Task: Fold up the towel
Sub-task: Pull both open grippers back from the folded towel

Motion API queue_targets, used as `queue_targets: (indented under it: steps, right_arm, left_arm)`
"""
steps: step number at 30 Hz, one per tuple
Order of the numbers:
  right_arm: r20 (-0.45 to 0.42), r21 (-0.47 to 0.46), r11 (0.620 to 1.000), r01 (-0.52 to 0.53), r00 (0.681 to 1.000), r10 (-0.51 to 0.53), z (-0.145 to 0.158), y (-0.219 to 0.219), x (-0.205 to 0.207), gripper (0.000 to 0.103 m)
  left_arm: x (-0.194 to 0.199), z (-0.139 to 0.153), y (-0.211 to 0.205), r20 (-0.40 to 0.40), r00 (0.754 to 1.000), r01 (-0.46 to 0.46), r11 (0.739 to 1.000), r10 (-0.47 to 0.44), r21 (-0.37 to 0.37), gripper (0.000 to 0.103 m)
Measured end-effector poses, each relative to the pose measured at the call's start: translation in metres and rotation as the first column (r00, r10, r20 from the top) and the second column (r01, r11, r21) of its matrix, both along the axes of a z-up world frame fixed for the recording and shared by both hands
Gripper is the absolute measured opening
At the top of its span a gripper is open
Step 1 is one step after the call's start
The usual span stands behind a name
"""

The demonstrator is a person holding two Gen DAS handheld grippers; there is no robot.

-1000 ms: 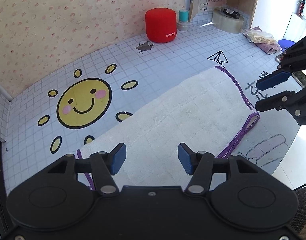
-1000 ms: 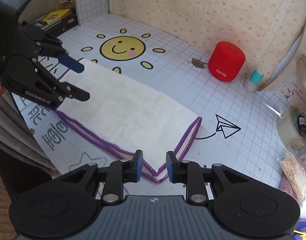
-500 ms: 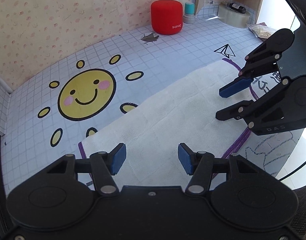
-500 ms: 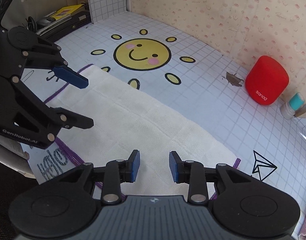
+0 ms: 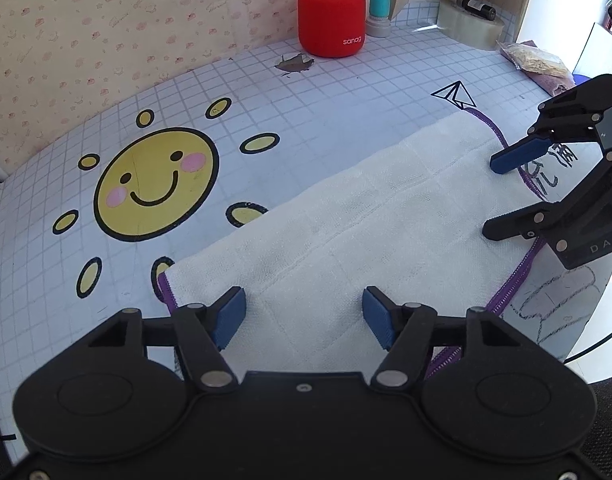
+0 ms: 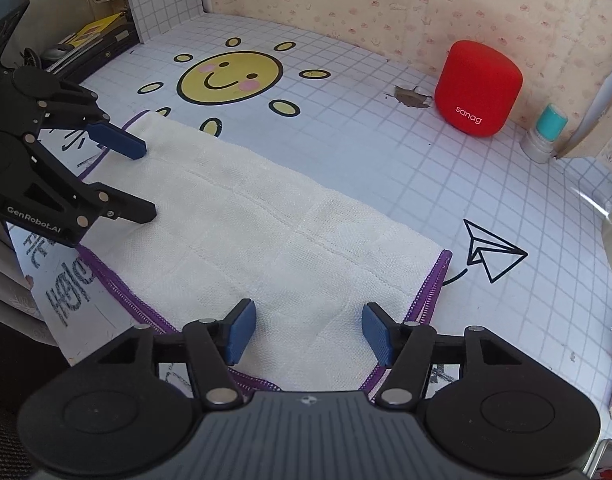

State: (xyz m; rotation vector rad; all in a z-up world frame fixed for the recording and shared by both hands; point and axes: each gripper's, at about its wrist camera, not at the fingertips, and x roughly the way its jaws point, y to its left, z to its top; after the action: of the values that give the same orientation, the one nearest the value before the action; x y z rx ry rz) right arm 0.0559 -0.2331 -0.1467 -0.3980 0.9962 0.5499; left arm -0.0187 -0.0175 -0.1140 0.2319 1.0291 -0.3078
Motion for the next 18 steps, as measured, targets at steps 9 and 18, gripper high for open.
queue_targets:
  steps: [9,18]
  right_arm:
    - [0.024,0.013,0.999,0.039,0.999,-0.039,0.000,-0.005,0.024,0.064]
    - [0.051,0.025,0.996,0.081,0.995,-0.082,0.000,-0.006,0.057,0.069]
  left_arm:
    - [0.026,-0.001,0.004,0.016,1.000,-0.002,1.000,0.001,0.005,0.075]
    - [0.059,-0.002,0.001,0.021,1.000,-0.005,1.000,0.005,0.020,0.075]
